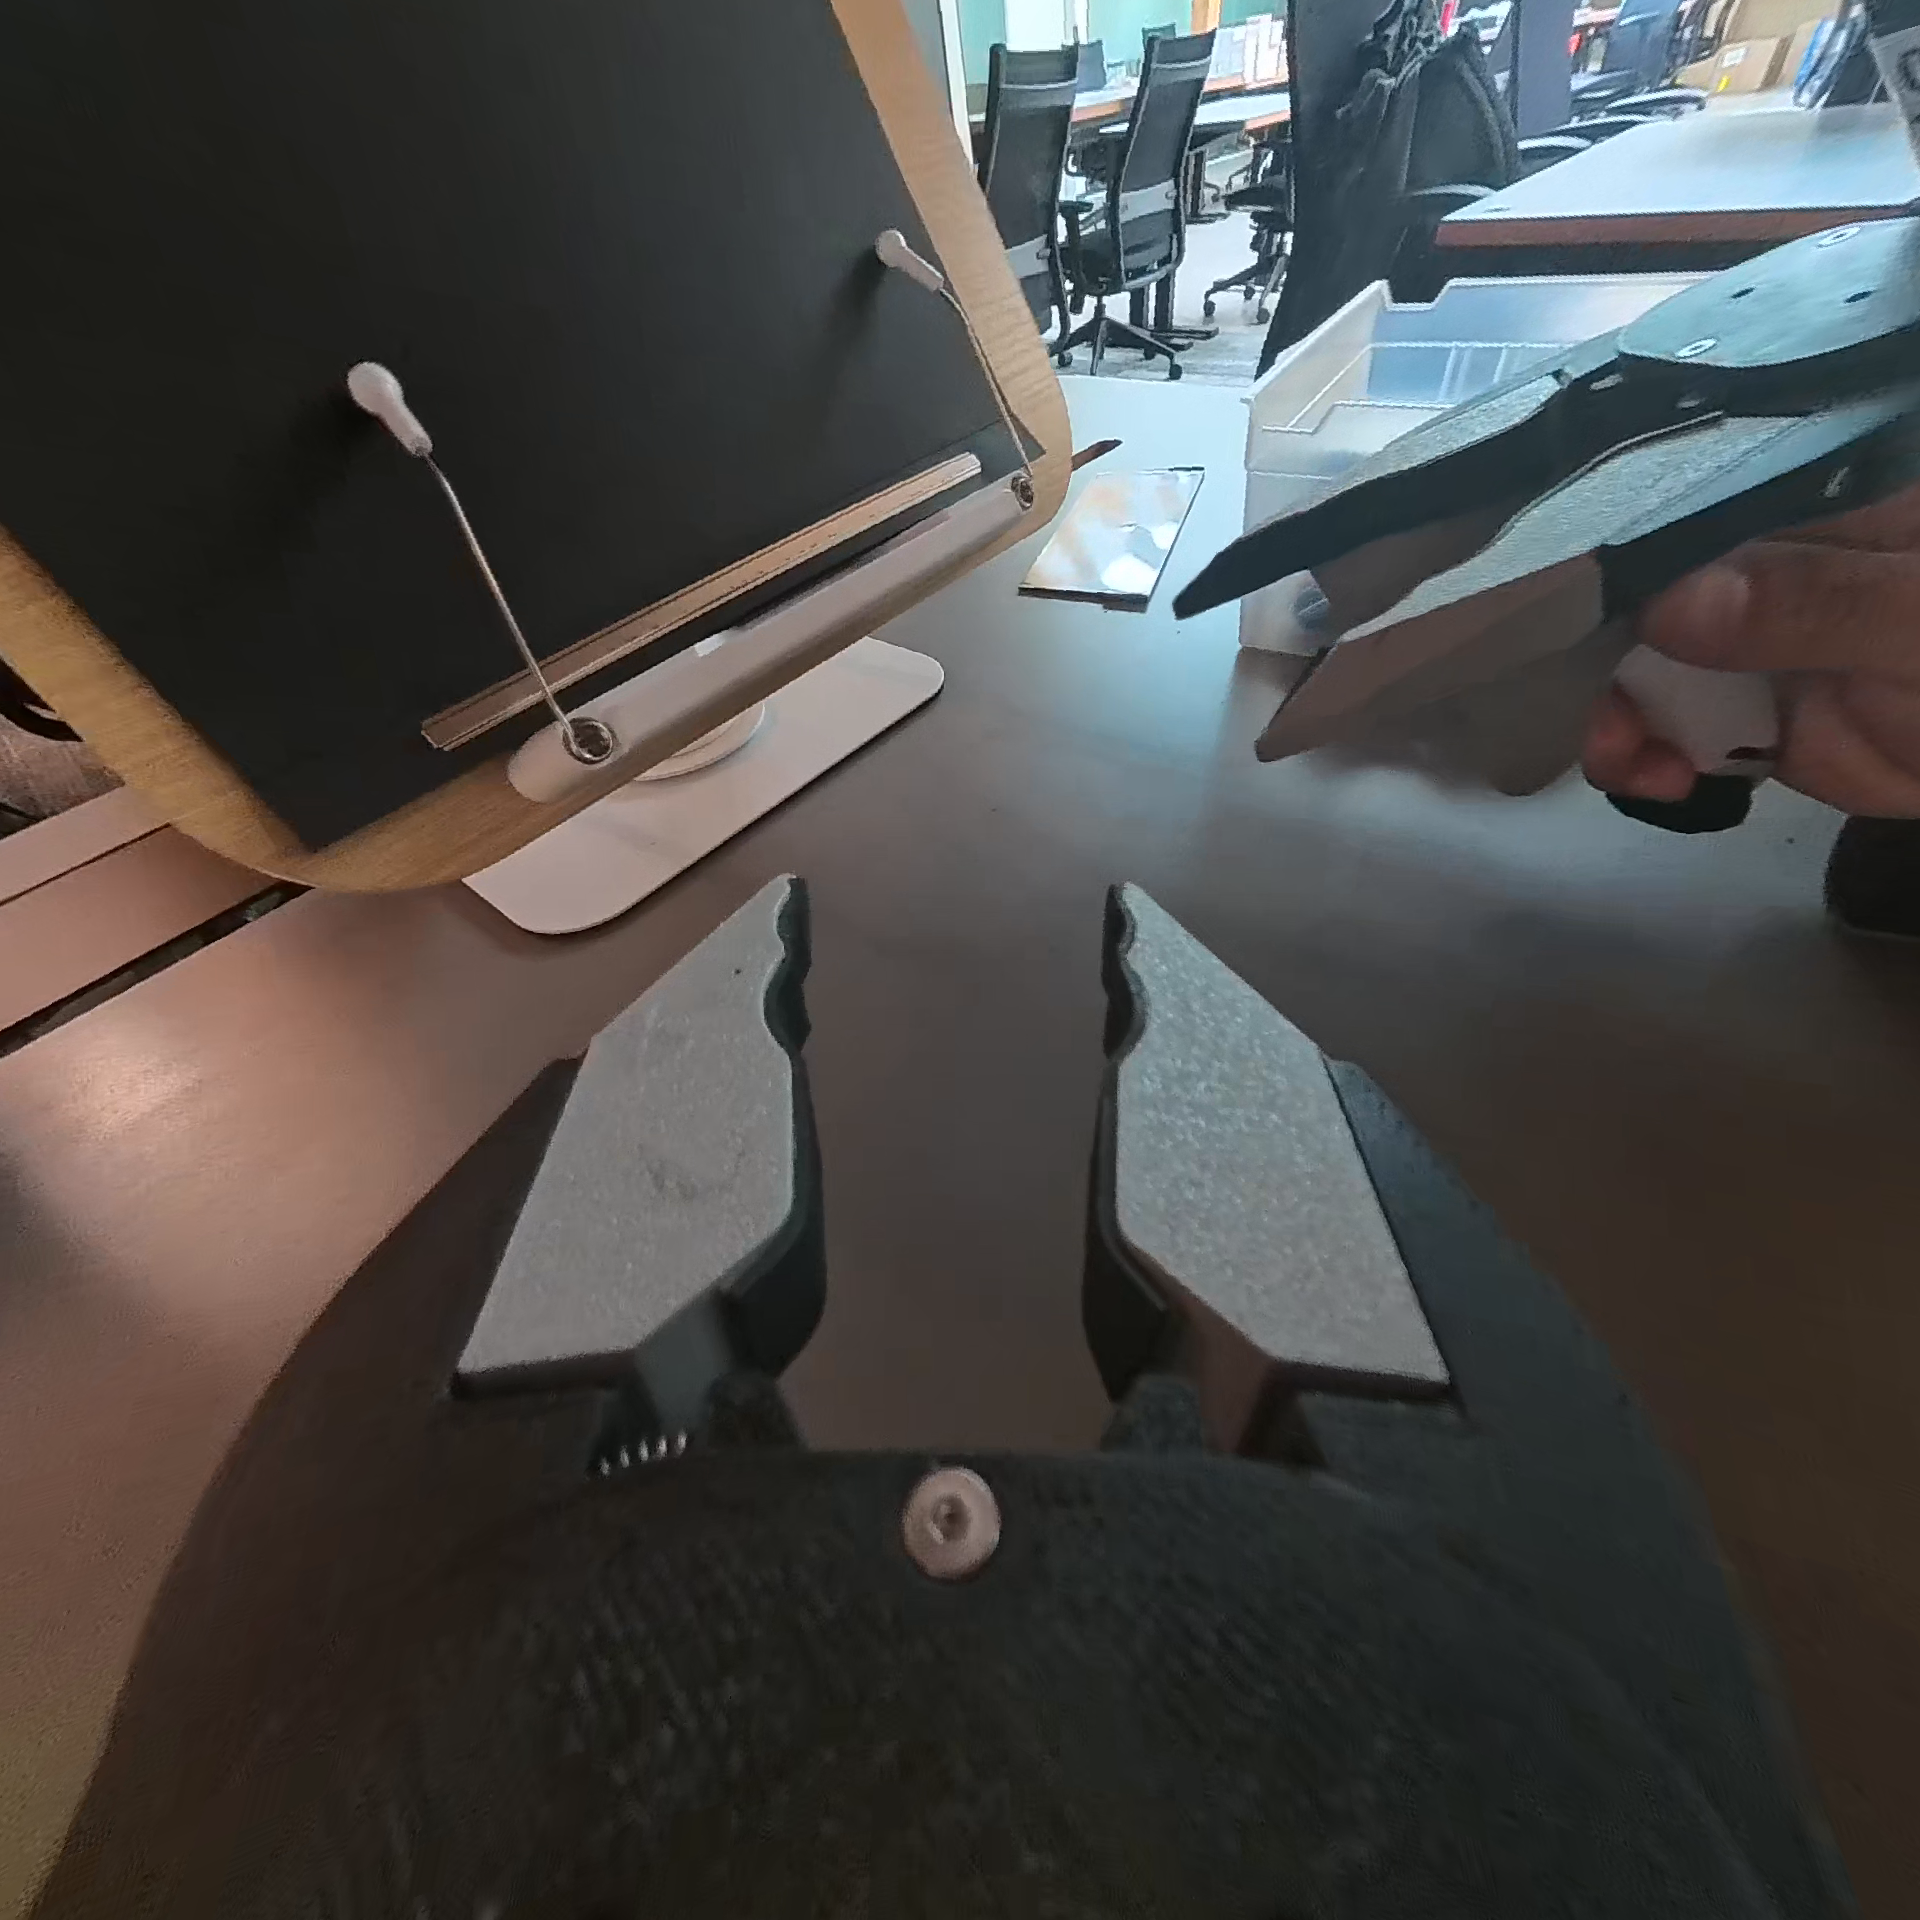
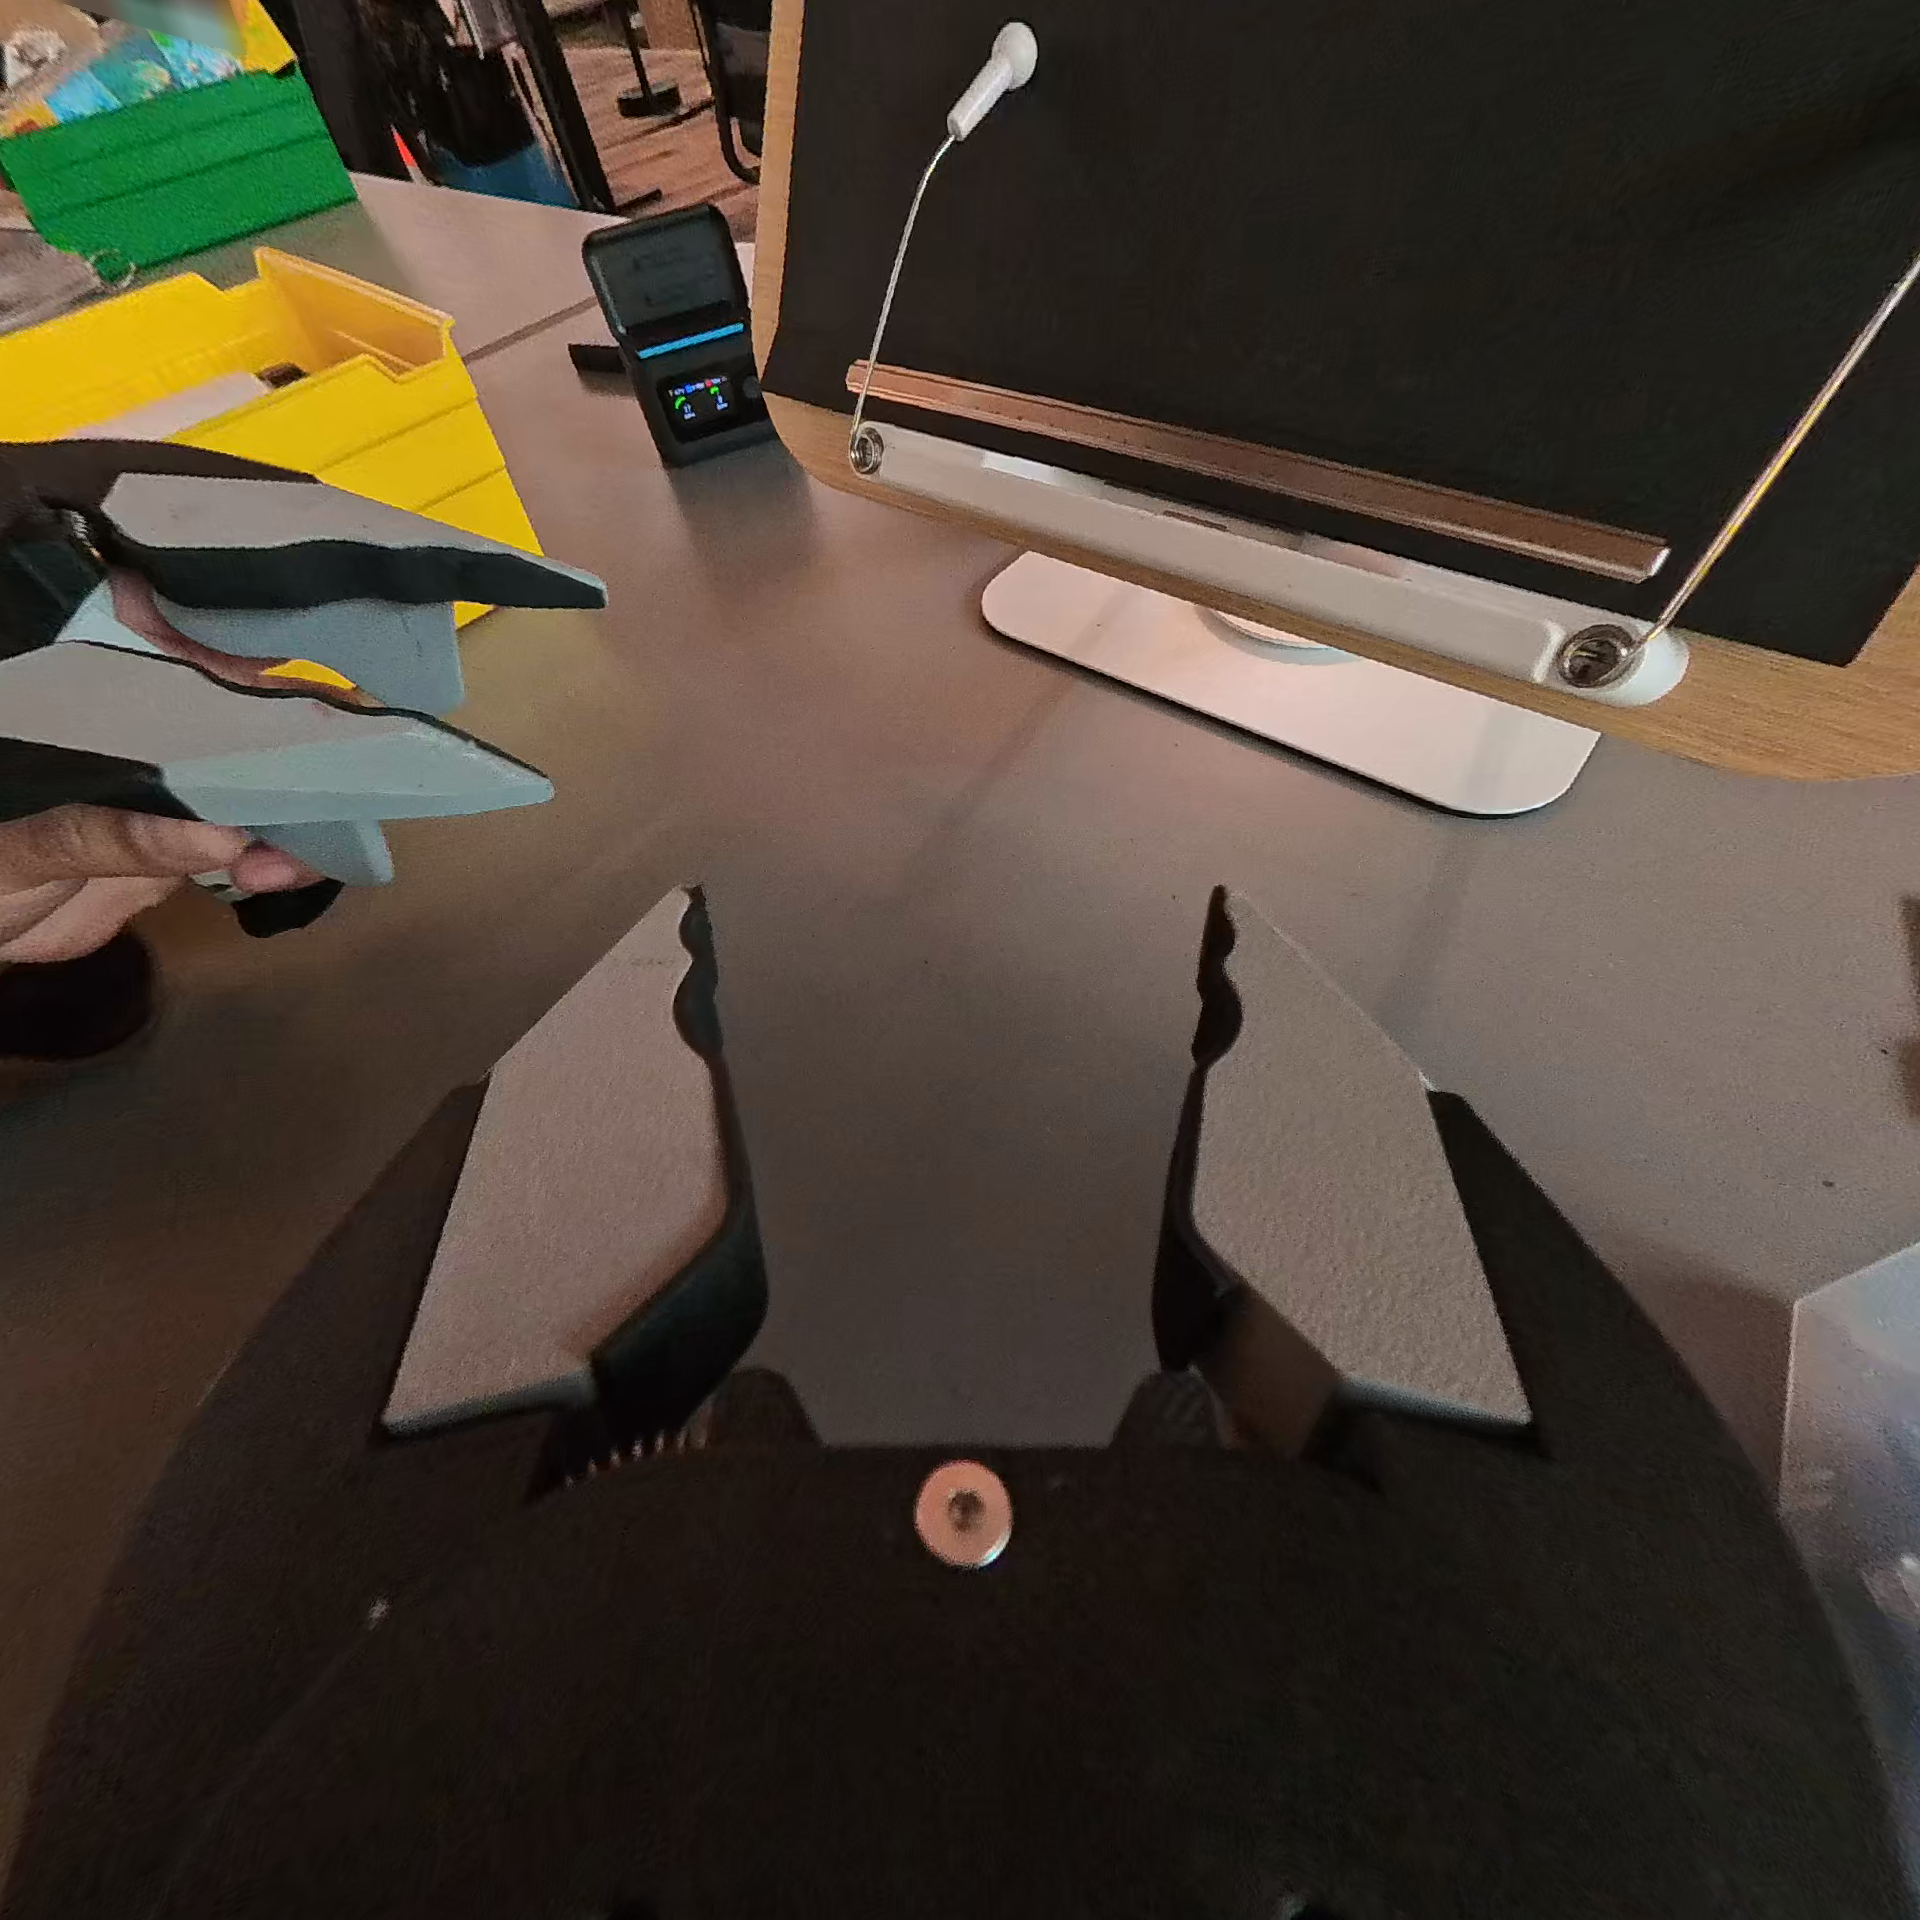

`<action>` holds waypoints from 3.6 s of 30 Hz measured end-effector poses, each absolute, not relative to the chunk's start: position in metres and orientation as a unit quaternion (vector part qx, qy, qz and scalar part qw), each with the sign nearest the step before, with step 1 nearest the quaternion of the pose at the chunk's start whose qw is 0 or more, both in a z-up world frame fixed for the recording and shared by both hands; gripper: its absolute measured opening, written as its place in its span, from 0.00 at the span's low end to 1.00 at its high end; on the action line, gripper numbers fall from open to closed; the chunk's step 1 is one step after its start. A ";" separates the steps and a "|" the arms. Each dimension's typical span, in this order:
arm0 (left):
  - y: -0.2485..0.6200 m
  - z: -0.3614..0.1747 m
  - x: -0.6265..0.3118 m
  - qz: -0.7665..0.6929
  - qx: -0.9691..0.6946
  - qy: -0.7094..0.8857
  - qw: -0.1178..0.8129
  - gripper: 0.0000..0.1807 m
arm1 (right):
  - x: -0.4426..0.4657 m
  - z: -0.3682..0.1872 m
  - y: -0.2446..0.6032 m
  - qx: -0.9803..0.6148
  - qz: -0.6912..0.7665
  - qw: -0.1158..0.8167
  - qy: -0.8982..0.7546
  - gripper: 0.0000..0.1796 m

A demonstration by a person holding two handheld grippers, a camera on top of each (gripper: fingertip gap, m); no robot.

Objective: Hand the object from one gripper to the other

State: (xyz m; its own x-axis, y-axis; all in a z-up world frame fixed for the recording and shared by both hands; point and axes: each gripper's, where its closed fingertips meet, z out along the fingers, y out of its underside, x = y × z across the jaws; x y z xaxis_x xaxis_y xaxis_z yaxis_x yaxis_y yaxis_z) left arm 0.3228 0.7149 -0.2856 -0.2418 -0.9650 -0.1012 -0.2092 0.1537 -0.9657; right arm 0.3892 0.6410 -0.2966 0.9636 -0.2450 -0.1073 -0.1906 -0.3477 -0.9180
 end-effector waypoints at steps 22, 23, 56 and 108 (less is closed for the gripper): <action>0.704 -0.308 0.334 -0.442 -0.474 0.653 0.393 0.31 | 0.379 -0.303 0.643 -0.833 -0.019 0.542 0.110 0.50; 0.702 -0.310 0.333 -0.438 -0.472 0.657 0.392 0.31 | 0.381 -0.304 0.642 -0.833 -0.021 0.541 0.112 0.50; 0.708 -0.307 0.331 -0.446 -0.480 0.648 0.389 0.30 | 0.385 -0.319 0.646 -0.836 -0.038 0.532 0.128 0.51; 0.712 -0.284 0.320 -0.477 -0.491 0.619 0.386 0.34 | 0.366 -0.293 0.648 -0.804 0.013 0.587 0.094 0.49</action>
